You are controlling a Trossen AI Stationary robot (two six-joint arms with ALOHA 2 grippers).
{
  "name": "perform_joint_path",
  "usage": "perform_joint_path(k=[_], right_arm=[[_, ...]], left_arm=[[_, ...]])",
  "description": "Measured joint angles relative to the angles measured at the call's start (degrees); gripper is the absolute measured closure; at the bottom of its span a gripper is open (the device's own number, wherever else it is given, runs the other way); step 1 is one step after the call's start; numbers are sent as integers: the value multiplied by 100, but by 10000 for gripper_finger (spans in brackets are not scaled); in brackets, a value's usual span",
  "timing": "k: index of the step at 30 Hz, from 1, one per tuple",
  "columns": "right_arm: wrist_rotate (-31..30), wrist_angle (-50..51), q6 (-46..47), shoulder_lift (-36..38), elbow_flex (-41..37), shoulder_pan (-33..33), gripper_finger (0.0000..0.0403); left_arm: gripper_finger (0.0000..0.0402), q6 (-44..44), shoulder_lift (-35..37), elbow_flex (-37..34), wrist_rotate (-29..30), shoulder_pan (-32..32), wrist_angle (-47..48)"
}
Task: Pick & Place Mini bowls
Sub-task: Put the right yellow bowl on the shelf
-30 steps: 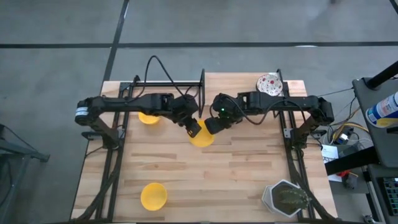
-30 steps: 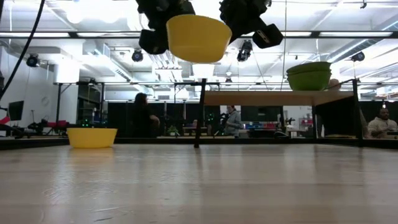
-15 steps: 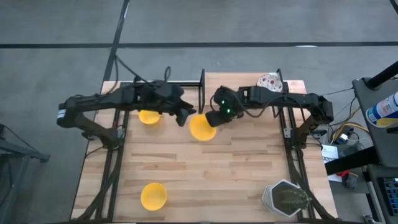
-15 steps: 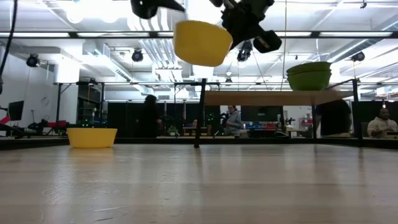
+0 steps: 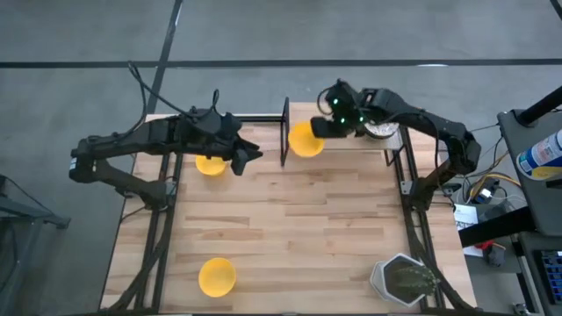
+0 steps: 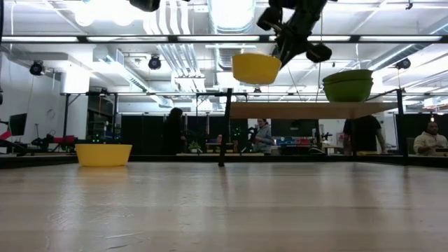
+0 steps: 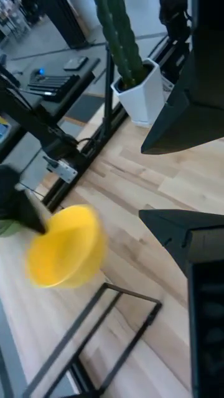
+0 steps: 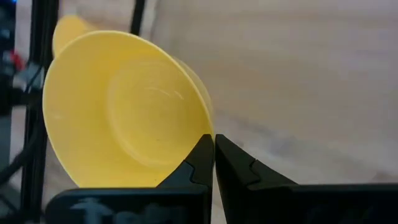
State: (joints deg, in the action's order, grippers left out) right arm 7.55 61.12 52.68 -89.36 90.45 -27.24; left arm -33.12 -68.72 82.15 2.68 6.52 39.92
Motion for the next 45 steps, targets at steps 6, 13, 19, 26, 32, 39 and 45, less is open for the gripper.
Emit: perform_joint_path(k=[6, 13, 19, 26, 32, 39, 45], right_arm=[[-13, 2, -184, -20, 2, -706, 394], [-1, 0, -143, -28, 2, -1186, 394], [6, 15, -107, -30, -15, -1243, 394], [-135, 274, -103, -230, -29, -1245, 394], [-151, 241, -212, -406, 8, -1240, 394], [-153, 260, -236, -424, 7, -1273, 394], [-159, 261, -430, -424, 7, -1281, 394]], left_arm=[[257, 4, 10, 0, -18, 0, 276], [257, 6, 10, 0, -33, -4, 399], [257, 8, 10, 0, -33, -4, 435], [257, 10, 10, 0, -31, -4, 435], [257, -11, 12, 0, -31, -4, 435], [257, -24, 15, 0, -28, -4, 437], [257, -29, 15, 0, -28, -4, 437]])
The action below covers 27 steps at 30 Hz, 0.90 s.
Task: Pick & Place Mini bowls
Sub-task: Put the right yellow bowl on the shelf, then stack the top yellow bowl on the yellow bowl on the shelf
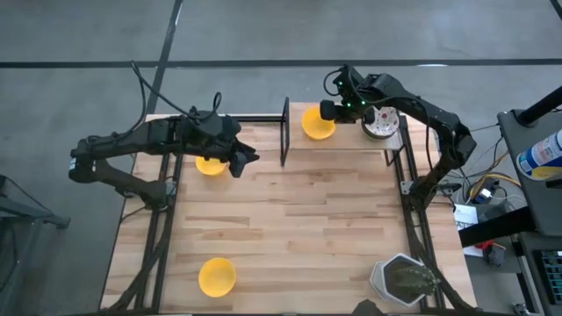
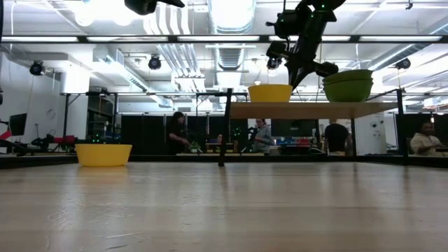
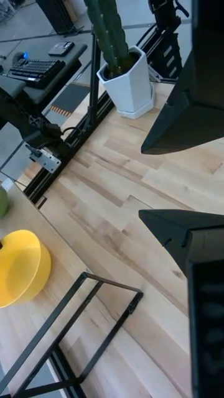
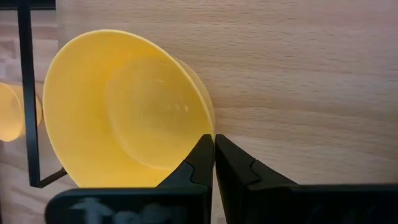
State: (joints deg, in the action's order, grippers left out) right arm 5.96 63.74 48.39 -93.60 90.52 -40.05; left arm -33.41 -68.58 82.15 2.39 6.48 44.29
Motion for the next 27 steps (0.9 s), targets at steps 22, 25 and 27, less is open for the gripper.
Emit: perform_joint_path(k=[22, 25, 27], right_arm=[[43, -30, 13, 35, 0, 16, 254], [173, -57, -25, 120, 0, 88, 241], [181, -56, -27, 214, 0, 176, 236]], left_arm=[[257, 28, 4, 0, 4, 2, 142], [257, 26, 17, -2, 20, 38, 484], [257, -15, 26, -2, 75, 69, 741]])
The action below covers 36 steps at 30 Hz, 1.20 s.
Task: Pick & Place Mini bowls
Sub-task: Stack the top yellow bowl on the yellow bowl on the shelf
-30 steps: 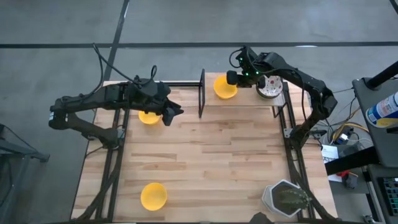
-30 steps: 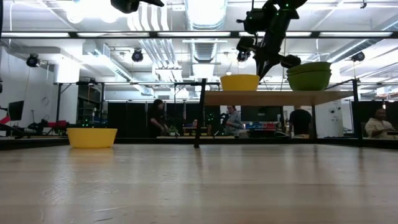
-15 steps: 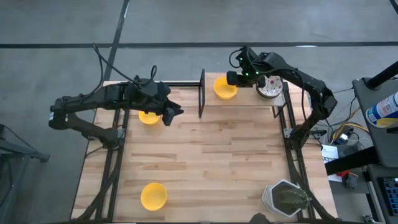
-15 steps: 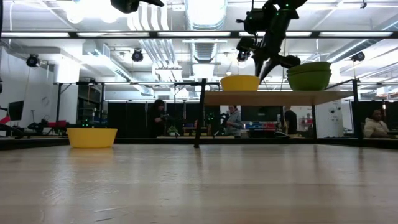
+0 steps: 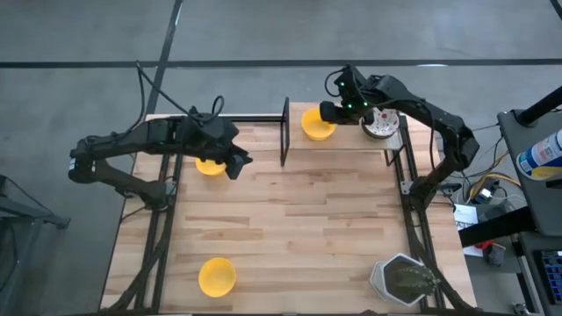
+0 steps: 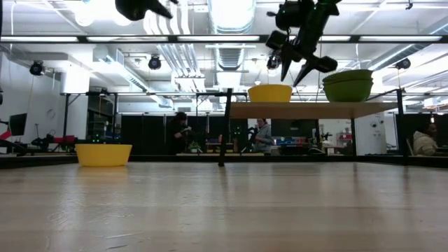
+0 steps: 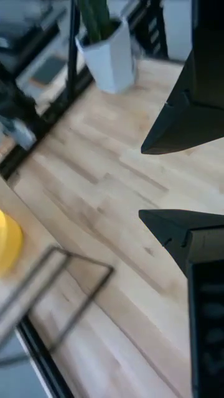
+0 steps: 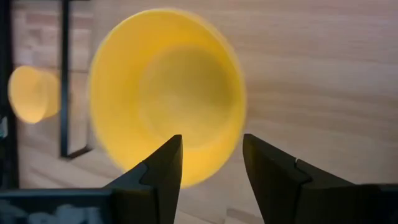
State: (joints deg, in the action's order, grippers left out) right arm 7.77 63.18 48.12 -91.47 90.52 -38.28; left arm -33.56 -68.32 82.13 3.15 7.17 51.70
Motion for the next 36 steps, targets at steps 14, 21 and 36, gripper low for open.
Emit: perform_joint_path(k=[14, 21, 36], right_arm=[[191, -624, 390, 647, 2, 970, 231], [179, -1272, 435, 895, 6, 1423, 237], [124, -1856, 391, 871, 623, 2046, 243]], left_arm=[[257, -11, -43, -845, 398, 516, 815], [257, -3, -41, -1670, 326, 1042, 824], [257, -2, -54, -3204, 444, 1541, 207]])
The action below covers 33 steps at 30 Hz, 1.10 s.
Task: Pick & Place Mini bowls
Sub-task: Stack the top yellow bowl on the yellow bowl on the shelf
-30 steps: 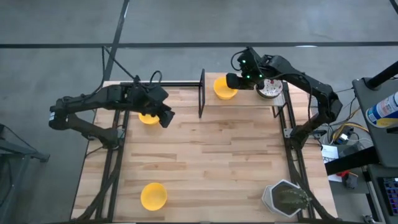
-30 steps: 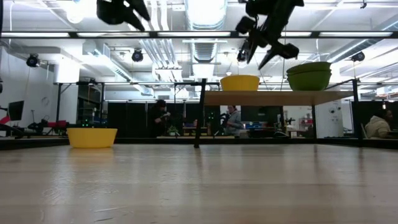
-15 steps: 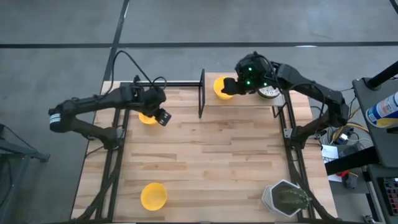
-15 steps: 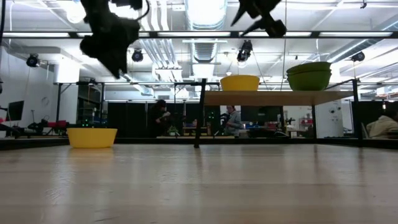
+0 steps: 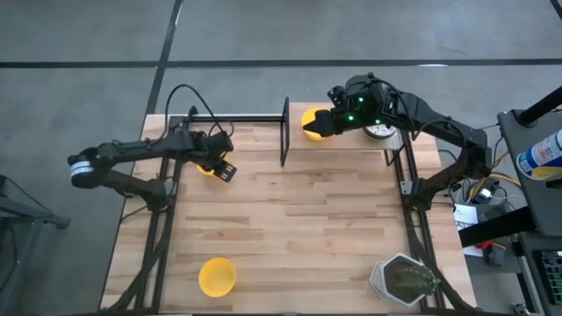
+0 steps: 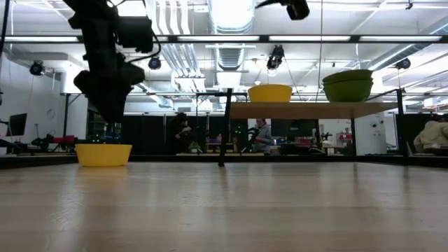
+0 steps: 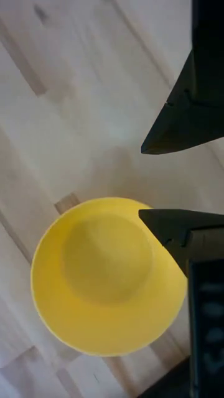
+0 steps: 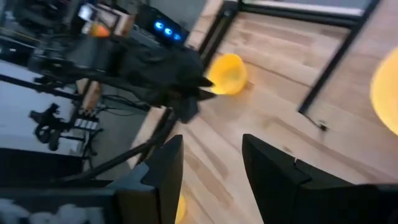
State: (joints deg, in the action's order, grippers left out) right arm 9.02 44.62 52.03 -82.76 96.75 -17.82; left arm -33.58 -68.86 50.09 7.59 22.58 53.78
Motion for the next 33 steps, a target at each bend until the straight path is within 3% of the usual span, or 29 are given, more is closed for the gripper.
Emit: perform_joint_path(k=[12, 22, 25, 30, 33], right_arm=[[-44, -117, -20, -2, 216, 74, 247], [-170, -211, -22, -2, 212, 72, 255], [-173, -209, -50, -2, 212, 72, 254], [-319, -207, -92, -2, 207, 72, 252], [-324, -215, -103, -4, 191, 72, 252]], left_arm=[[257, 32, 0, -978, 47, 110, -876], [259, 63, 0, -1363, -16, 132, -942], [283, 142, 0, -1373, -79, 132, -950], [383, 203, 0, -1373, -190, 132, -1077], [393, 212, 7, -1325, -432, 132, -1199]])
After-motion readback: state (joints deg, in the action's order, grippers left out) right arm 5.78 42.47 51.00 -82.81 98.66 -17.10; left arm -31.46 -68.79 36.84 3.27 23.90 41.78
